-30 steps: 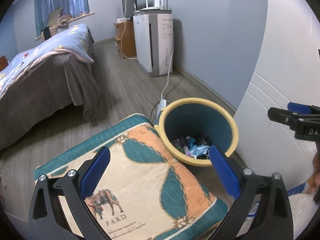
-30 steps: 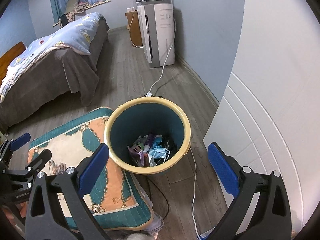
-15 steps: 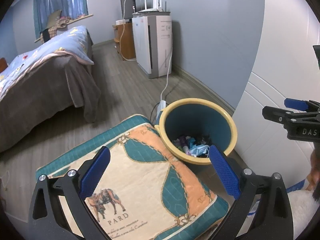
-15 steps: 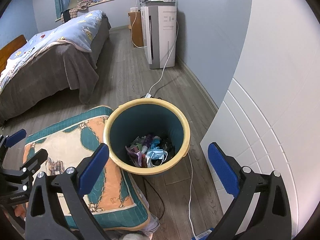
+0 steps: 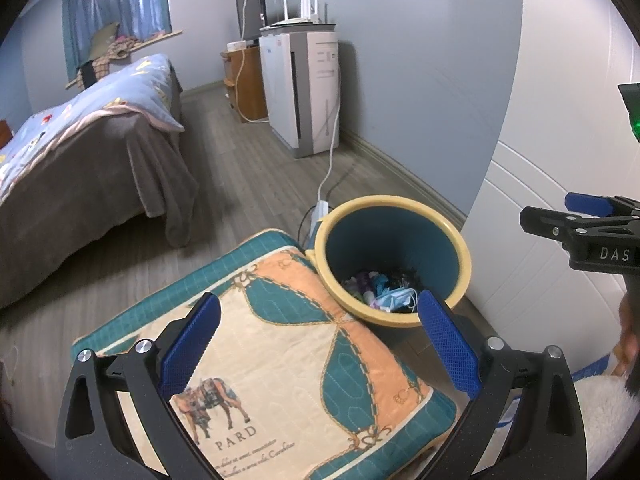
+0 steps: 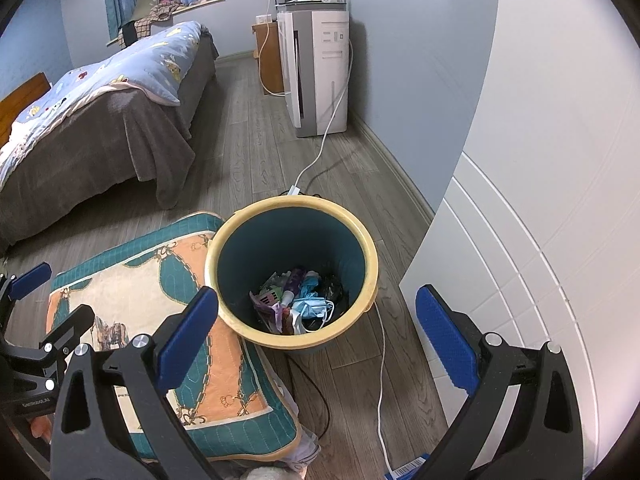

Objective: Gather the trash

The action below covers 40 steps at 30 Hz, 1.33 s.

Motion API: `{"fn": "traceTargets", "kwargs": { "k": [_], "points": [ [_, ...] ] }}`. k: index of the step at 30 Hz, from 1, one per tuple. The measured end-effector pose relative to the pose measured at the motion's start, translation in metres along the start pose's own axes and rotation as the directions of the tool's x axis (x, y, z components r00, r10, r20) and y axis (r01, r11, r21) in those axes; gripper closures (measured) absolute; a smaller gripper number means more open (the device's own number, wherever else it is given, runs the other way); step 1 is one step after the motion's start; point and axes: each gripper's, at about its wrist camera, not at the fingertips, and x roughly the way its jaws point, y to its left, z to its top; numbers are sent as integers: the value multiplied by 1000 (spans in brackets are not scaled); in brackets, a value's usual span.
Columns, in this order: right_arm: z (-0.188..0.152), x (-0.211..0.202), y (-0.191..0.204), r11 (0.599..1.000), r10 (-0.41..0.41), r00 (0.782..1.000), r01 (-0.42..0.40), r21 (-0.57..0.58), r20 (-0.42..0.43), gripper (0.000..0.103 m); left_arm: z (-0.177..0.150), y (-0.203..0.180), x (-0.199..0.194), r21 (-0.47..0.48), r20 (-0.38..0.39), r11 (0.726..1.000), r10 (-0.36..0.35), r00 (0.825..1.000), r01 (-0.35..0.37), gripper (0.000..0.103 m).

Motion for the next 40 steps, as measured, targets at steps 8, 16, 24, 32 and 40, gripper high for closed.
{"fn": "traceTargets", "kwargs": {
  "k": [8, 16, 24, 32, 40],
  "points": [
    [0, 0, 0, 1000, 1, 1000, -1, 3, -2, 6, 0, -2, 0, 4, 0, 1000, 2, 1000, -2, 5],
    [0, 0, 0, 1000, 1, 1000, -1, 4, -2, 6, -1, -2, 1, 2, -1, 1000, -1, 1000, 1, 5],
    [0, 0, 0, 1000, 1, 1000, -1, 3, -2, 6, -1, -2, 0, 5, -4, 1000, -5, 1000, 5, 5],
    [-2, 1, -1, 1000, 1, 1000, 0, 14, -9, 6, -3, 0, -3, 17, -2, 1000, -24, 1000, 24, 5],
    [0, 19, 4, 998, -61, 995, 64, 30, -75, 6, -4, 10, -11, 13, -10, 1000, -7, 1000, 7, 5]
  ]
}}
